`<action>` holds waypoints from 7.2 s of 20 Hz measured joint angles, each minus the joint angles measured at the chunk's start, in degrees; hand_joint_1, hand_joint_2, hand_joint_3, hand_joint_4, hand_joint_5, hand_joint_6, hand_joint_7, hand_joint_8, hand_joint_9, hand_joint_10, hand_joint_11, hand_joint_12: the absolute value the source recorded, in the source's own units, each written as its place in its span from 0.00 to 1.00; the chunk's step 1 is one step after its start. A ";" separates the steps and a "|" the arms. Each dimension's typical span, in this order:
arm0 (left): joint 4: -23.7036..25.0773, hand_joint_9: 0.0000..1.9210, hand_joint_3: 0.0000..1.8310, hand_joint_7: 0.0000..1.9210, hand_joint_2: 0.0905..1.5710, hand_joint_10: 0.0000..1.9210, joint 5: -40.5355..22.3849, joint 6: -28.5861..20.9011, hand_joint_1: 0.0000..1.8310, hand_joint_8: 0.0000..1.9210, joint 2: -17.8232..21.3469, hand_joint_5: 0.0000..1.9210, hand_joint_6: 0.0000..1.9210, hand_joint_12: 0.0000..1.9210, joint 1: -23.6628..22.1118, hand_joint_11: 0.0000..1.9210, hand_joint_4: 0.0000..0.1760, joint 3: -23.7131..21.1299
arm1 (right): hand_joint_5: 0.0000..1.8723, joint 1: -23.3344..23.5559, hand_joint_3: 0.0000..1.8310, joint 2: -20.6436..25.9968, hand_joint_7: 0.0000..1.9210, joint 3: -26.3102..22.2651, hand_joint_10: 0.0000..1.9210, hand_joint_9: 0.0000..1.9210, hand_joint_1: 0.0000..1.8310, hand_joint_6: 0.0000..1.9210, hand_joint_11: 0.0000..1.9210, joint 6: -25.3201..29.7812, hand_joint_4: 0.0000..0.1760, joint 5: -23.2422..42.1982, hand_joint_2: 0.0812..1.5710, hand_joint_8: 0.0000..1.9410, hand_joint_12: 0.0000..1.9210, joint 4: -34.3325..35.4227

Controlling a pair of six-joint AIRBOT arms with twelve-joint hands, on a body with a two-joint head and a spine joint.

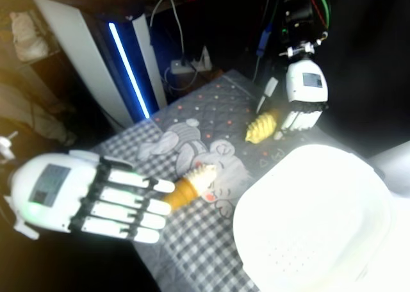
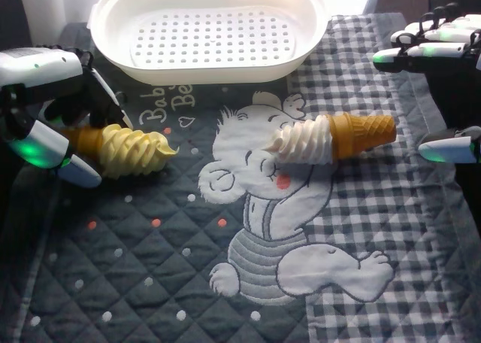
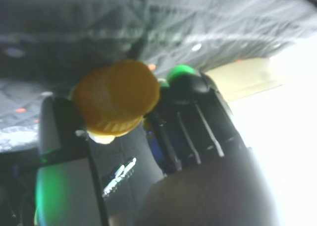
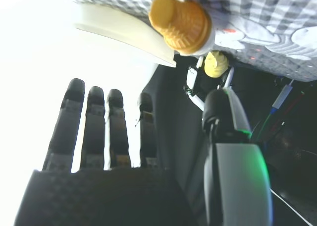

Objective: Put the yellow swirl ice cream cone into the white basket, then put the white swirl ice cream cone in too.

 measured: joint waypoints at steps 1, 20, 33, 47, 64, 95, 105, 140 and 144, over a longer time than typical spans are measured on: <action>-0.17 0.43 0.00 0.43 0.60 1.00 -0.02 0.02 0.67 0.87 -0.17 0.73 0.11 1.00 0.04 0.50 0.00 0.09 | 0.17 0.00 0.00 -0.02 0.12 0.04 0.00 0.13 0.37 0.00 0.14 0.00 0.52 0.02 0.68 0.00 0.04 0.00; -2.47 0.59 0.00 0.60 0.60 0.57 -11.06 -1.42 0.68 0.45 -8.26 0.76 0.02 0.77 -17.81 0.50 0.00 11.37 | 0.17 0.00 0.00 -1.53 0.13 1.20 0.00 0.14 0.34 0.00 0.16 0.02 0.53 -0.07 0.68 0.00 0.03 0.37; 2.82 0.31 0.00 0.36 0.52 0.34 19.30 -1.27 0.54 0.15 -27.58 0.35 0.00 0.66 -19.52 0.18 0.00 35.23 | 0.18 1.11 0.00 -3.50 0.13 2.78 0.00 0.14 0.31 0.00 0.15 0.04 0.89 0.04 0.68 0.00 0.02 -1.07; -13.38 0.13 0.00 0.12 0.55 0.00 -15.65 7.28 0.41 0.00 1.22 0.14 0.00 0.42 -9.35 0.00 0.65 0.94 | 0.20 4.74 0.00 -3.48 0.16 3.67 0.01 0.11 0.30 0.00 0.06 3.15 0.98 13.73 0.63 0.01 0.00 3.98; -26.25 0.17 0.00 0.16 0.44 0.00 -41.09 8.37 0.46 0.00 12.35 0.19 0.00 0.59 14.14 0.00 0.14 -14.62 | 0.16 6.86 0.00 -8.72 0.12 8.46 0.00 0.09 0.40 0.00 0.10 7.56 0.59 1.40 0.57 0.00 0.01 -5.07; -32.46 0.19 0.00 0.18 0.45 0.01 -49.24 2.71 0.54 0.00 12.90 0.20 0.00 0.72 23.78 0.00 0.00 -15.76 | 0.32 18.25 0.00 -17.27 0.41 11.19 0.02 0.45 0.61 0.00 0.25 12.76 0.11 -23.10 0.56 0.01 0.52 -29.33; -33.00 0.20 0.00 0.20 0.46 0.01 -49.72 2.69 0.53 0.00 12.87 0.21 0.00 0.70 23.96 0.00 0.00 -15.76 | 0.54 18.10 0.00 -15.82 0.55 12.09 0.65 0.49 0.76 0.37 0.39 12.68 0.00 -14.78 0.68 0.45 0.69 -19.87; -31.67 0.12 0.02 0.08 0.48 0.02 -54.99 -0.04 0.44 0.00 11.04 0.05 0.00 0.76 21.70 0.00 0.03 -14.03 | 0.00 36.92 0.00 -25.49 0.01 25.40 0.00 0.00 0.39 0.00 0.00 12.17 1.00 -14.40 0.45 0.01 0.00 -13.86; -35.58 0.02 0.39 0.00 0.24 0.02 -62.99 0.00 0.35 0.00 13.99 0.00 0.00 0.88 24.87 0.00 0.23 -16.26 | 0.00 36.65 0.00 -13.33 0.06 12.76 0.01 0.04 0.32 0.00 0.00 5.95 0.88 -1.92 0.48 0.01 0.00 -6.99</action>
